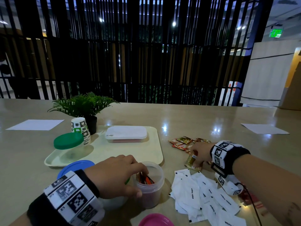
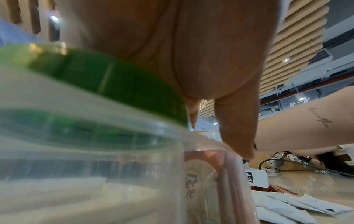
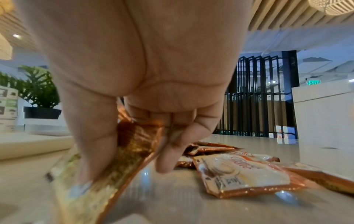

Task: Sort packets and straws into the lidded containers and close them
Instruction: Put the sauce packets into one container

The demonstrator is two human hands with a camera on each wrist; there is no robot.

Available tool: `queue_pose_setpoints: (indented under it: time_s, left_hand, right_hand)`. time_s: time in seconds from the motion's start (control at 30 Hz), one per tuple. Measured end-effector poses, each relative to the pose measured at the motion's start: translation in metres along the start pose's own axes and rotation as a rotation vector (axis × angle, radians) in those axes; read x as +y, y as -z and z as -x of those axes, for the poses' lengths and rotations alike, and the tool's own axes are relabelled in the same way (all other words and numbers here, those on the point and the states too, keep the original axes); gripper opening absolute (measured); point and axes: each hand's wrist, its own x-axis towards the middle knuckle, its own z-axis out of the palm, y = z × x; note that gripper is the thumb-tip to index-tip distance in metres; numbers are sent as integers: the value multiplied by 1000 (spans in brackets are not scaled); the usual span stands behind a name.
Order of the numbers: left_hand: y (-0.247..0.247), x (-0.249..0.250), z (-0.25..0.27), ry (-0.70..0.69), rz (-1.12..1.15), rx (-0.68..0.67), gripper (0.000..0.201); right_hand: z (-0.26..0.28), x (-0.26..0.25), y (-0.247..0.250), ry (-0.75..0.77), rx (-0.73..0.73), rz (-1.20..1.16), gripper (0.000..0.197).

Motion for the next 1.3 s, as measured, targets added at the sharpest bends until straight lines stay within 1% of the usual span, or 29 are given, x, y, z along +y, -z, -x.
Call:
queue_pose_setpoints:
  time_s: [0.07,0.13,0.2,0.23,0.27,0.33,0.4,0.43,0.53,0.6,0.73,0.83,0.9,1.03,1.13,1.23,1.3]
  left_hand:
    - [0,0,-1,4,2,-4,57]
    - [0,0,-1,7,-4,-8,57]
    - [0,0,-1,10,-7,-8,58]
    - [0,0,-1,9,-8,-7,57]
    - [0,1,-1,8,-9,-5,57]
    - [0,1,0,10,-7,-2,58]
    - [1,1,0,12,-2,0,57]
    - [1,2,0,13,1,-1,57]
    - [2,3,1,19,1,-5,57]
    - [2,3,1,20,1,-4,57]
    - [3,4,1,24,-5,-7,57]
    - [3,4,2,25,-8,-3,58]
    - [2,5,2,25,-10,0,58]
    - [2,5,2,15,-23,4,58]
    - [2,5,3,11,-28,8,57]
    - [2,4,3,10,-39,7,56]
    - [2,4,2,6,-40,6,55]
  right_hand:
    - [0,4,0,4,73,-141,38]
    - [4,5,4,17,121,-358,22]
    - [9,2,9,55,183,-436,18]
    - [12,0,12,82,224,-438,18]
    - [15,-4,15,120,280,-425,19]
    - [23,-11,19,195,371,-494,21]
    - [32,-19,21,247,404,-625,12]
    - [38,-24,23,264,402,-694,11]
    - [52,-38,25,349,363,-901,15]
    - [61,-47,26,411,339,-968,18]
    - [75,-62,29,486,349,-884,19]
    - [83,-72,30,517,367,-839,13]
    - [86,-75,29,506,378,-815,9]
    - [92,-80,24,478,297,-891,16]
    - [89,-81,20,487,345,-872,14]
    - [83,-84,16,478,387,-849,21]
    - [82,-86,13,438,387,-801,27]
